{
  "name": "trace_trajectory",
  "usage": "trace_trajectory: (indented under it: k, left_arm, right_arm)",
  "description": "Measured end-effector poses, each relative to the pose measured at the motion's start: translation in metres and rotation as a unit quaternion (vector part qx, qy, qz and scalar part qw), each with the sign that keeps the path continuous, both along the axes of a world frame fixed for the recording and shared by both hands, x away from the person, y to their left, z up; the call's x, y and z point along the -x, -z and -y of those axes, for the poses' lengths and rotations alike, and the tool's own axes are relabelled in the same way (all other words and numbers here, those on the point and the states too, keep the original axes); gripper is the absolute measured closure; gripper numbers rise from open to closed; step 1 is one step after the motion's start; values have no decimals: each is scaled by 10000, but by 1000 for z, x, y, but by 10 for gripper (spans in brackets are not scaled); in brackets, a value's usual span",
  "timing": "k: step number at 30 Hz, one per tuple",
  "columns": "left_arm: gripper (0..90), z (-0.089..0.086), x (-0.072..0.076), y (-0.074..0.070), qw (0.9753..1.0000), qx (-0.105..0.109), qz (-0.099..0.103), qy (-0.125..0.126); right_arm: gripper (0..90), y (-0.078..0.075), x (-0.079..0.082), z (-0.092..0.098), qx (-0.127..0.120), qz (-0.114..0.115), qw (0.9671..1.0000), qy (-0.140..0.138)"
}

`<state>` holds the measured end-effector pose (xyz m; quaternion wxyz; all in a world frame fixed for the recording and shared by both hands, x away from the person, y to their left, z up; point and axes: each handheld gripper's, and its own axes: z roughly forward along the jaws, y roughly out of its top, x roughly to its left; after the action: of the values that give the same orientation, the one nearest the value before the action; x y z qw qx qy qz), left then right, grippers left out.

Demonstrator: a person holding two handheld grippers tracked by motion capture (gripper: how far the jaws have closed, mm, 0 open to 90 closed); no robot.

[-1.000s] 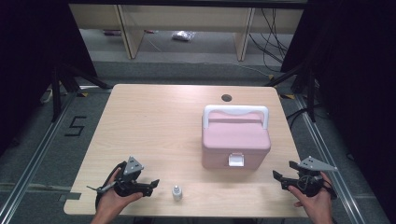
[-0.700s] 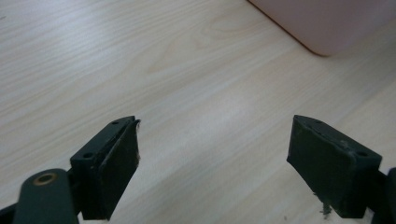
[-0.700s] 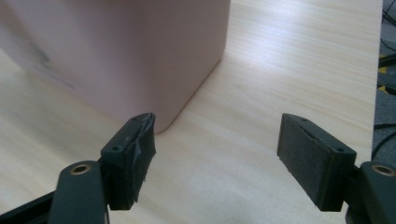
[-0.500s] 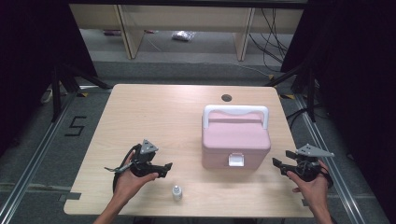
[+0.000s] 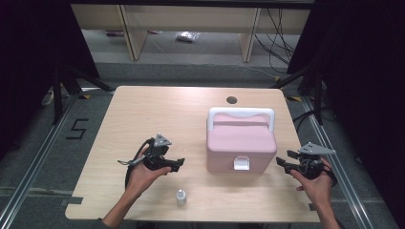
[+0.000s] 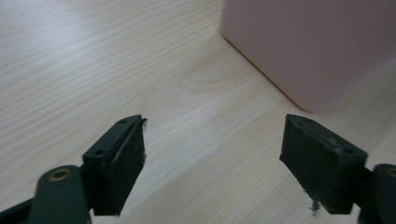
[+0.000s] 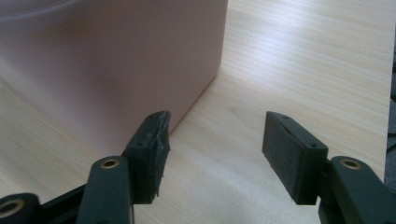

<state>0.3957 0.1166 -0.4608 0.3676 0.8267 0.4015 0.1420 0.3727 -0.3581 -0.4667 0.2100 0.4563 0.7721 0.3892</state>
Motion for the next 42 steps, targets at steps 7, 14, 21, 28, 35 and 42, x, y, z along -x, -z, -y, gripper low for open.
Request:
trace_trajectory:
  k: [7, 14, 21, 28, 35, 42]
  left_arm:
    - [562, 15, -11, 1, 9990, -152, 250, 328]
    - [793, 28, -21, 2, 9986, -75, 316, 410]
    - [893, 42, -26, 0, 9978, 55, 326, 573]
    - [896, 56, -30, 2, 9966, 146, 296, 757]
    - [896, 61, -33, 3, 9964, 279, 247, 762]
    - [896, 69, -32, 1, 9950, 371, 251, 889]
  right_arm:
    - [564, 0, -10, -1, -73, -29, 9999, -69]
    - [735, -1, -19, -4, 43, 103, 9998, -171]
    - [874, -1, -26, -4, 41, 201, 9995, -255]
    - [900, -1, -25, -10, -134, 57, 9996, -261]
    - [900, -1, -25, -17, -164, 125, 9987, -463]
    - [900, -3, -25, -19, -185, 233, 9976, -623]
